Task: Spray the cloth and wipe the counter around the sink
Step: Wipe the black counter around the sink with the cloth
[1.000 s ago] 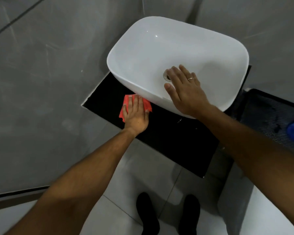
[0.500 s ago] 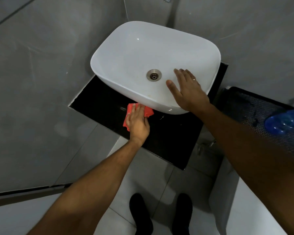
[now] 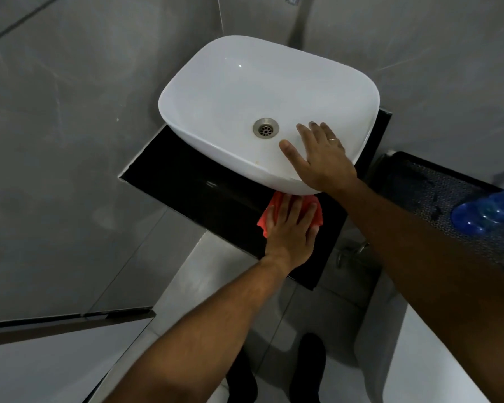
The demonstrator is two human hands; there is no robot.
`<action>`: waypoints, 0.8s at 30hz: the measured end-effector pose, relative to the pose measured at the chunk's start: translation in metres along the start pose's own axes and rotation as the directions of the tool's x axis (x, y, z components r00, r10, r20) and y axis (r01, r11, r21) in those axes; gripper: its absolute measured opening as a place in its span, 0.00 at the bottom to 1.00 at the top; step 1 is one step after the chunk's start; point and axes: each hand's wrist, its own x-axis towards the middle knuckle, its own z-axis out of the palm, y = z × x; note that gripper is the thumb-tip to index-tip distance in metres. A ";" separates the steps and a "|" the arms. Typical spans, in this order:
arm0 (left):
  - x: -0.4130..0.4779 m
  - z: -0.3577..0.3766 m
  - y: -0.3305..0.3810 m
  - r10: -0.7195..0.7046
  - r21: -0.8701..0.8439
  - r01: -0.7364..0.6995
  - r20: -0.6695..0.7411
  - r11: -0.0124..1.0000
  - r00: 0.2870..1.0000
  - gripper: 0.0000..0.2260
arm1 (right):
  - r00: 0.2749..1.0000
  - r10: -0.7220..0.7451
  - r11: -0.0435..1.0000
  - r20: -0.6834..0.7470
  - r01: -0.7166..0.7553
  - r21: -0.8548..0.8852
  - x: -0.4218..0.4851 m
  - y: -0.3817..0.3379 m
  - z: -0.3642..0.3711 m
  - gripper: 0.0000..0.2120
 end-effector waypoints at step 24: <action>-0.056 -0.029 -0.202 0.295 0.176 -0.276 -0.098 0.945 0.950 0.22 | 0.976 -0.213 0.964 0.053 0.218 -0.154 0.024 -0.078 0.039 0.37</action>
